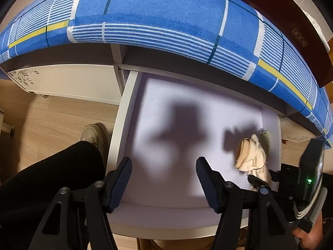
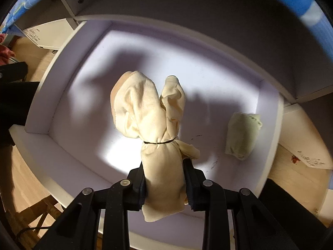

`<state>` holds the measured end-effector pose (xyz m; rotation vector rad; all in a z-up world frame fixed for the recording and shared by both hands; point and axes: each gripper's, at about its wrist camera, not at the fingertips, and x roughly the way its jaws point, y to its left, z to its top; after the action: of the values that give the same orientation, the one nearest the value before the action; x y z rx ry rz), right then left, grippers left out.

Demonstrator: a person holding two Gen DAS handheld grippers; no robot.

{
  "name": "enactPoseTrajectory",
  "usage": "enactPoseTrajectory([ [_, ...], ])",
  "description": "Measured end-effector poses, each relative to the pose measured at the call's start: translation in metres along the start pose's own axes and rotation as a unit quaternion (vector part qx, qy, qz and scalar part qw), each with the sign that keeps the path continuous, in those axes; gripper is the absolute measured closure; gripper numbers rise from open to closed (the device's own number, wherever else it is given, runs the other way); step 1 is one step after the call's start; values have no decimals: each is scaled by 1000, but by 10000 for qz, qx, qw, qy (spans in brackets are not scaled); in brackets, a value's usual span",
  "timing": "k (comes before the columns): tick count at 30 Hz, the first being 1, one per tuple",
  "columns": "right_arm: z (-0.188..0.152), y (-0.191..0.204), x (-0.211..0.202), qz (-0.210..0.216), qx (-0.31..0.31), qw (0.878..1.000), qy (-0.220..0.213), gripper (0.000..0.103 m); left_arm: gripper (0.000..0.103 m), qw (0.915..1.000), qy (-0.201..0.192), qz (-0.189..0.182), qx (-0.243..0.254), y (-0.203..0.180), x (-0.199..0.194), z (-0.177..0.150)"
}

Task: Organize soft objects
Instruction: 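Lift the cream tied bundle out of the drawer with the right tool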

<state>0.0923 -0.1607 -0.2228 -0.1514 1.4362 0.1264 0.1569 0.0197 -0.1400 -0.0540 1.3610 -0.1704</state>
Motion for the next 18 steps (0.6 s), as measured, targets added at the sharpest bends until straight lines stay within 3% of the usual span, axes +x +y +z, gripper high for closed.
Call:
enactPoseTrajectory([
  [18, -12, 6, -77, 13, 13, 9986, -527, 72, 38, 10000, 11, -38, 10, -2, -1, -1],
])
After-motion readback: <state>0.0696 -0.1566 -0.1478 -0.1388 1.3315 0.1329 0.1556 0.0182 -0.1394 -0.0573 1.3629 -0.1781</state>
